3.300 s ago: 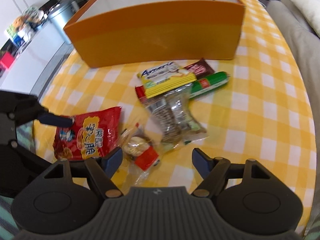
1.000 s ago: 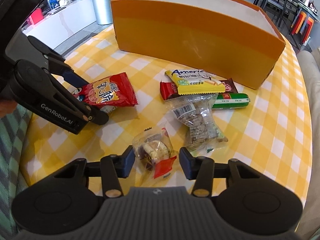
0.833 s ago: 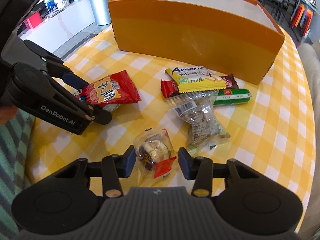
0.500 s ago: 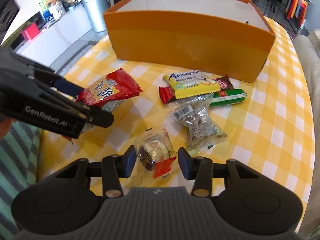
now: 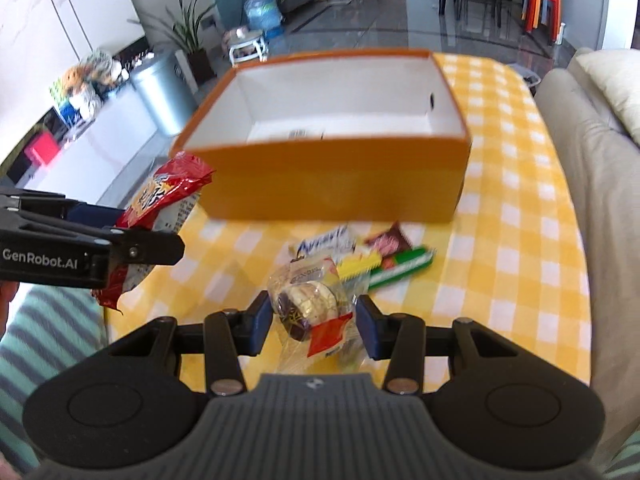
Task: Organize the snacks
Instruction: 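Carry both held snacks over the orange box and open both tools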
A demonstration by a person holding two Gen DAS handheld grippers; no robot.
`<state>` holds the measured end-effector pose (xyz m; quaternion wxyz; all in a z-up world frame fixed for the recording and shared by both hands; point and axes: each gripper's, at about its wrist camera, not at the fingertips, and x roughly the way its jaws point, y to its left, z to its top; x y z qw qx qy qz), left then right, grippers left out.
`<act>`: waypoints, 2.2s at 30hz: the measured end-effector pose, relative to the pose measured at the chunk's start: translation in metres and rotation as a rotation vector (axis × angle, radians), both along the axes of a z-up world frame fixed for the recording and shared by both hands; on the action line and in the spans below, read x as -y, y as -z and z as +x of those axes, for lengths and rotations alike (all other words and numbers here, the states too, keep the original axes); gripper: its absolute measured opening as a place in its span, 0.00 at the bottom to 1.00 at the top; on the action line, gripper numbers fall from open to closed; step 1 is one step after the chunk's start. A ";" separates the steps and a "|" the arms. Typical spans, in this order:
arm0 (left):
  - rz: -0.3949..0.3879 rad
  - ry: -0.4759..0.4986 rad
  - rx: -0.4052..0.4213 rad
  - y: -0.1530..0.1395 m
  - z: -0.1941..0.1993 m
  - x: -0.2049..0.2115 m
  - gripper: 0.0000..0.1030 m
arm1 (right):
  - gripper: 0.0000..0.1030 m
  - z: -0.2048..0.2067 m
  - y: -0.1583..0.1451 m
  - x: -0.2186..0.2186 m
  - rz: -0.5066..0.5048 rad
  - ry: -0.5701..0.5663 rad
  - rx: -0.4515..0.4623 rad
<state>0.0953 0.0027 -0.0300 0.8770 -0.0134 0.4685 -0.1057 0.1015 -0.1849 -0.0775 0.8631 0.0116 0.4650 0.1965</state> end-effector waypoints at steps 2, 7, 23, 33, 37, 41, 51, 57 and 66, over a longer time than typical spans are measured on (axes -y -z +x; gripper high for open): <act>0.005 0.000 0.017 -0.008 0.008 0.002 0.75 | 0.42 0.006 -0.010 0.002 -0.003 0.004 0.022; 0.036 0.021 0.061 -0.026 0.027 0.008 0.75 | 0.42 0.027 -0.034 0.003 -0.023 -0.001 0.080; 0.123 0.021 0.100 -0.036 0.102 0.014 0.75 | 0.42 0.127 -0.063 -0.020 -0.152 -0.030 0.161; 0.132 0.008 -0.004 -0.007 0.152 0.007 0.75 | 0.42 0.181 -0.033 -0.043 -0.250 -0.075 0.126; 0.141 0.001 -0.052 0.008 0.167 0.007 0.75 | 0.42 0.199 -0.016 -0.051 -0.293 -0.107 0.103; 0.160 -0.011 -0.086 0.022 0.183 0.009 0.75 | 0.42 0.217 0.000 -0.057 -0.336 -0.131 0.071; 0.203 -0.021 -0.139 0.053 0.204 0.018 0.75 | 0.42 0.239 0.037 -0.075 -0.443 -0.188 0.029; 0.210 -0.022 -0.161 0.061 0.207 0.022 0.75 | 0.43 0.243 0.053 -0.082 -0.511 -0.213 0.013; 0.238 -0.017 -0.208 0.070 0.210 0.023 0.76 | 0.45 0.247 0.055 -0.086 -0.542 -0.219 -0.015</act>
